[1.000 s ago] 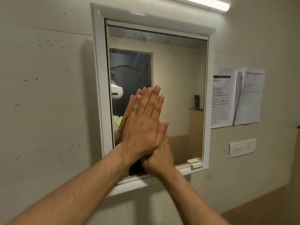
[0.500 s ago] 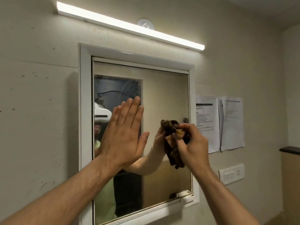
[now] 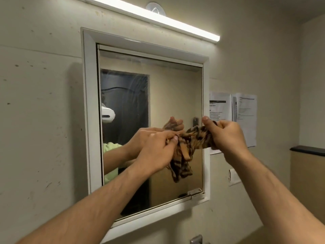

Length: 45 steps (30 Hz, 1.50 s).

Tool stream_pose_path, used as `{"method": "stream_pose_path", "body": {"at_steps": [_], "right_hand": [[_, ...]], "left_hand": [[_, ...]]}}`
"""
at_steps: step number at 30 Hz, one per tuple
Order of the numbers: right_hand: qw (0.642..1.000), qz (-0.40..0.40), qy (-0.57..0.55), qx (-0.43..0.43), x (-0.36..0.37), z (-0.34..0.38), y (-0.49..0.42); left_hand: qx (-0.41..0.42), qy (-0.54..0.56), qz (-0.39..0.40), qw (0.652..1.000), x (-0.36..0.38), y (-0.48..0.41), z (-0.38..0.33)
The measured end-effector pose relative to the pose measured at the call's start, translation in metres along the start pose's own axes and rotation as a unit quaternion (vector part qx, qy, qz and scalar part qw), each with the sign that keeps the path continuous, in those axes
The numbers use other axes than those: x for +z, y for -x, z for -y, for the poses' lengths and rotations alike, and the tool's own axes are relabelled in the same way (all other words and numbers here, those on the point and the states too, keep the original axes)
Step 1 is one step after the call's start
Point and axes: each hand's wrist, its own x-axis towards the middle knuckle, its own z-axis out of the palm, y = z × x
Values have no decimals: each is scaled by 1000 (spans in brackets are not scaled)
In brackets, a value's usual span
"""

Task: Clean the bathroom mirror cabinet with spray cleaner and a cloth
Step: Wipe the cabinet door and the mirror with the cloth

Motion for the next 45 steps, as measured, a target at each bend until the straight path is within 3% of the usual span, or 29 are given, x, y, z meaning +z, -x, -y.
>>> {"method": "stream_pose_path", "body": {"at_steps": [5, 7, 9, 12, 16, 20, 22, 24, 28, 30, 31, 33, 35, 37, 39, 41, 43, 45], "right_hand": [[992, 4, -32, 125, -37, -19, -8], [988, 38, 26, 149, -41, -32, -3], [978, 117, 95, 142, -38, -43, 10], [954, 259, 69, 134, -29, -47, 33], [896, 430, -54, 95, -6, -42, 62], [841, 505, -175, 92, 16, -38, 86], [842, 485, -221, 88, 14, -32, 92], [865, 411, -273, 88, 10, -23, 89], [882, 203, -389, 171, 7, 6, 49], [929, 57, -340, 136, 11, 19, 23], [945, 25, -315, 87, 15, 26, 12], [968, 67, -236, -41, 28, 39, -5], [969, 147, 2, -200, 45, 48, -24], [881, 145, 234, -384, 56, 53, -54], [830, 67, 286, -473, 67, 66, -82], [864, -24, 223, -451, 80, 79, -99], [915, -106, 129, -368, 102, 92, -104], [924, -134, 141, -329, 128, 99, -96]], "left_hand": [[-34, 78, -69, 994, -26, -4, -5], [-57, 117, -88, 988, -29, -6, -9], [-95, 136, -99, 981, -29, -7, -13], [-189, 196, -89, 958, -27, -11, -17], [-281, 400, -6, 872, -21, -10, -26], [-279, 359, 4, 891, -22, -13, -32], [-269, 342, 6, 901, -25, -13, -24], [-250, 349, 18, 903, -29, -10, -16], [-143, 131, -85, 977, -47, -4, -19], [-71, 70, -155, 983, -61, -4, -26], [-27, 18, -195, 980, -69, -4, -29], [62, -94, -264, 958, -86, -2, -30], [113, -192, -304, 926, -103, -1, -30], [126, -287, -311, 897, -119, -5, -24], [108, -371, -295, 874, -132, -11, -16], [95, -412, -276, 863, -140, -16, -10], [97, -419, -275, 860, -144, -21, -5], [102, -415, -283, 859, -142, -23, -1]]}}
